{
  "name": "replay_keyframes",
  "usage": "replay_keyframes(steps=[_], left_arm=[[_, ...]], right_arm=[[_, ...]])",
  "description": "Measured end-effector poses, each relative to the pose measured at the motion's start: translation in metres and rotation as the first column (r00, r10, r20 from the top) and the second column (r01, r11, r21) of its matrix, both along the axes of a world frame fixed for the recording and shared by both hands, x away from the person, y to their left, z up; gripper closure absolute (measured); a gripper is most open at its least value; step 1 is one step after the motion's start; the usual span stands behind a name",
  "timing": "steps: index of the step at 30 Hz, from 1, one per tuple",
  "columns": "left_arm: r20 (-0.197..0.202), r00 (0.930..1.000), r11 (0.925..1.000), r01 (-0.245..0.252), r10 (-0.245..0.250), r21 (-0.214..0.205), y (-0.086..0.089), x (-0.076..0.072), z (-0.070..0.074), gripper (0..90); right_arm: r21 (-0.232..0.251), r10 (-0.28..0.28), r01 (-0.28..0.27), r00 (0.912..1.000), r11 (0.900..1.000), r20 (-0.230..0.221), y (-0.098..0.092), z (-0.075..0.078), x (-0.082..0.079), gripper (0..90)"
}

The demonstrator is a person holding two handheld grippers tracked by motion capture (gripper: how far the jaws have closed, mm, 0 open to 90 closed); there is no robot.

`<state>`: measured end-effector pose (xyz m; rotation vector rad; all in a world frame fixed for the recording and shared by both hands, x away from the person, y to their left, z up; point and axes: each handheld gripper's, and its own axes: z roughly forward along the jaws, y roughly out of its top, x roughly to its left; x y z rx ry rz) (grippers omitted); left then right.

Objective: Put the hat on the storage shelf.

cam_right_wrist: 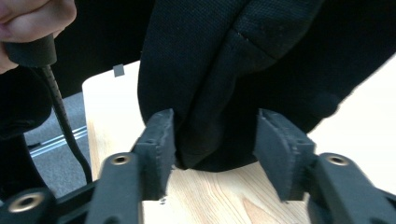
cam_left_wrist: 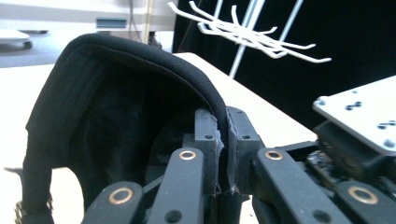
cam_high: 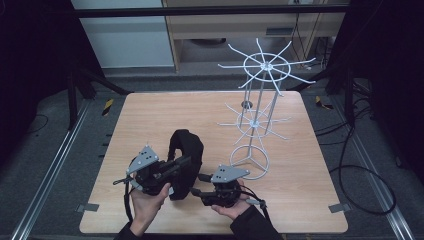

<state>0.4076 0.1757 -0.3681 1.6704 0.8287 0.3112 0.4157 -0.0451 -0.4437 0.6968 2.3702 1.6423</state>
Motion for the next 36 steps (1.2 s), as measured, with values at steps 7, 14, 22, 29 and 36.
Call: replay_keyframes(steps=[7, 14, 22, 29, 36], left_arm=[[0.019, 0.9989, 0.999, 0.042, -0.042, 0.012, -0.006, -0.005, 0.001, 84.3], [0.027, 0.9983, 0.9985, 0.051, -0.051, 0.02, -0.002, -0.005, 0.0, 84.3], [0.03, 0.9983, 0.9973, 0.047, -0.049, 0.056, 0.007, -0.01, -0.005, 84.2], [0.033, 0.9994, 0.9972, 0.008, -0.011, 0.074, 0.027, -0.017, -0.013, 83.9], [0.015, 0.9984, 0.9936, -0.056, 0.054, 0.098, 0.054, -0.023, -0.024, 83.2]], right_arm=[[0.02, 0.021, -0.021, 0.9998, 0.9996, 0.006, -0.002, -0.003, 0.001, 89.2], [-0.059, -0.007, 0.009, 0.9992, 0.9982, 0.04, -0.011, 0.004, -0.001, 90.0], [-0.147, -0.028, 0.039, 0.9963, 0.9883, 0.081, -0.018, 0.012, -0.001, 90.0], [-0.212, 0.009, 0.013, 0.9951, 0.9773, 0.099, -0.006, 0.016, -0.005, 90.0], [-0.237, 0.047, -0.023, 0.9943, 0.9713, 0.096, 0.016, 0.015, -0.006, 90.0]])
